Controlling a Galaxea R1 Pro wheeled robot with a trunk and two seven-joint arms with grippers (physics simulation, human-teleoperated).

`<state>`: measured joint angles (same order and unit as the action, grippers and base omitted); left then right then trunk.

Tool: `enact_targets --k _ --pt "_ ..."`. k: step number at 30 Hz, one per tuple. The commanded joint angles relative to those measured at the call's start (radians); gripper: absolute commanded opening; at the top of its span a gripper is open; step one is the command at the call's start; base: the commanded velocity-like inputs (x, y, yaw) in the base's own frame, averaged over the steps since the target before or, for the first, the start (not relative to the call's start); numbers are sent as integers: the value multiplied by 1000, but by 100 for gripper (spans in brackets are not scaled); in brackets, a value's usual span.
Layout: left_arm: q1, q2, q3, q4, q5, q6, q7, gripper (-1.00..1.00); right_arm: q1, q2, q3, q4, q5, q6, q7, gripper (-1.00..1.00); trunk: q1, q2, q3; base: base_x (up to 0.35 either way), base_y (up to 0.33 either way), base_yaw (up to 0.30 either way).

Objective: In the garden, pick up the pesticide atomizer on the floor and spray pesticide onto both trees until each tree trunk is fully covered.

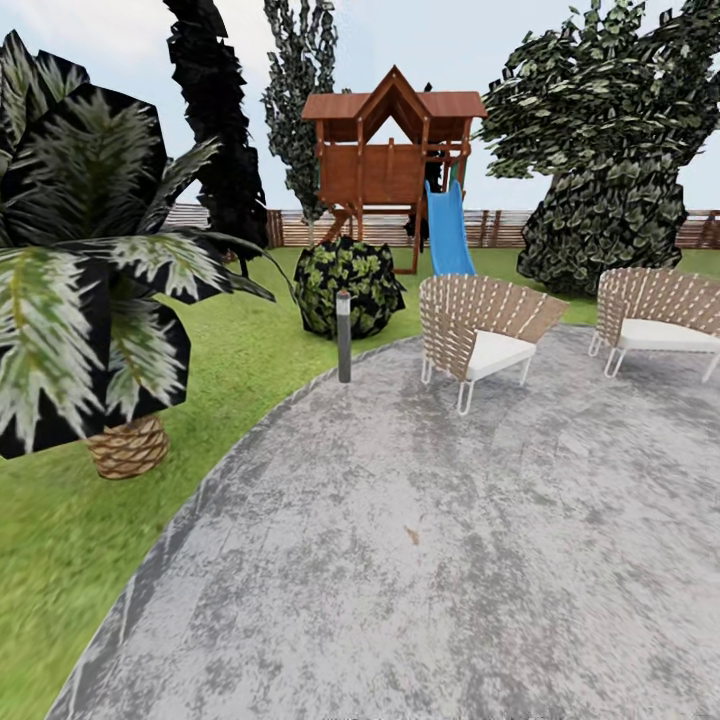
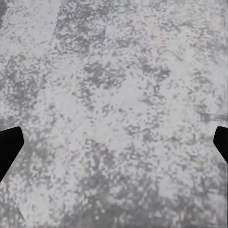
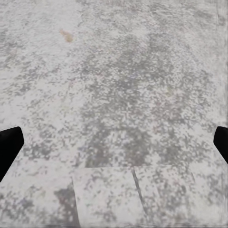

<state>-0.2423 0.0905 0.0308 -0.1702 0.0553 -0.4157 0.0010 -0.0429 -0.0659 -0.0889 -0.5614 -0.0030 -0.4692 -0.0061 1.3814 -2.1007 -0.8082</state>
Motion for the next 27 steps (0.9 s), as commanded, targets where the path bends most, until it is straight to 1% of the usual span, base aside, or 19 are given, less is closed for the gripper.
enact_targets --k 1,9,27 --pt "0 0 0 0 0 0 0 100 0 0 0 0 0 0 0 100 4 -7 -4 0 0 -268" --pt "0 0 0 0 0 0 -1 100 0 0 0 0 0 0 0 100 35 -63 -37 0 0 -267" --pt "0 0 0 0 0 0 -1 100 0 0 0 1 0 0 0 100 35 -63 -54 0 0 -267"
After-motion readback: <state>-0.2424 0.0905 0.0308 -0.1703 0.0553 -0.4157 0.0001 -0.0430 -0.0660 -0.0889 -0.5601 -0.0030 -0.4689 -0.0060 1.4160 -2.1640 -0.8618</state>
